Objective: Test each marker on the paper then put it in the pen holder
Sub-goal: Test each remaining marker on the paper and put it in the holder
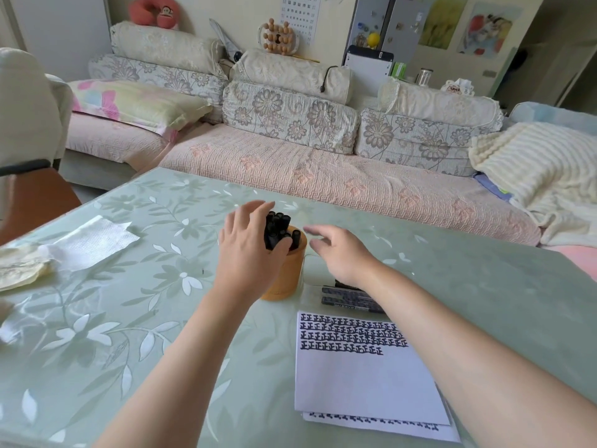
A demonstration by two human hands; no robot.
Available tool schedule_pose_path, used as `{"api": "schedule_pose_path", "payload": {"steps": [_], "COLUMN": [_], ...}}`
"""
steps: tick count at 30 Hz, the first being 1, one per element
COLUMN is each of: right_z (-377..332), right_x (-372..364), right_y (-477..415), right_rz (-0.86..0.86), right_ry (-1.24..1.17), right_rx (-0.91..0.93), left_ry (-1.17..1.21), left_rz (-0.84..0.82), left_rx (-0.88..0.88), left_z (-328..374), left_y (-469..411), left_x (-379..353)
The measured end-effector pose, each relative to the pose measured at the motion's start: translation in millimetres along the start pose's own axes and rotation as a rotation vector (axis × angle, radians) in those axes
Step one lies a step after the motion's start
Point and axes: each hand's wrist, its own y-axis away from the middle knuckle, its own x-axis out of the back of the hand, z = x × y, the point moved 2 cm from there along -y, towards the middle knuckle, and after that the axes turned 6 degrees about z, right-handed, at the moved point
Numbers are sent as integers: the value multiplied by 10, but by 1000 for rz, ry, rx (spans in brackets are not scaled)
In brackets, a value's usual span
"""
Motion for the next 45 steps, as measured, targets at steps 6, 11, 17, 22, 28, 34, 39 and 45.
{"api": "schedule_pose_path", "payload": {"steps": [6,11,17,22,28,34,39,45], "right_z": [466,646,522,381,323,250,126,209], "right_x": [272,326,251,65,-33,23,137,322], "right_y": [328,449,221,0,-135,-45,251,681], "right_rz": [-29,-86,-205,-385,-445,-270,-77,224], "right_ry": [184,366,472,584,734,735,619,552], "right_rx": [-63,-50,-16,-39,-46,94,208,391], "left_ry": [100,-13,-246,-307,-305,-308,-317,-321], "left_rz": [-108,-484,-760,-882,-851,-854,-860,-790], "left_rx": [-232,-274,-130,-175,-197,-213,-212,-184], "left_z": [341,316,142,94,52,48,68,178], "left_y": [344,685,881,947,943,935,924,918], "left_x": [0,-201,-250,-256,-282,-276,-265,-236]}}
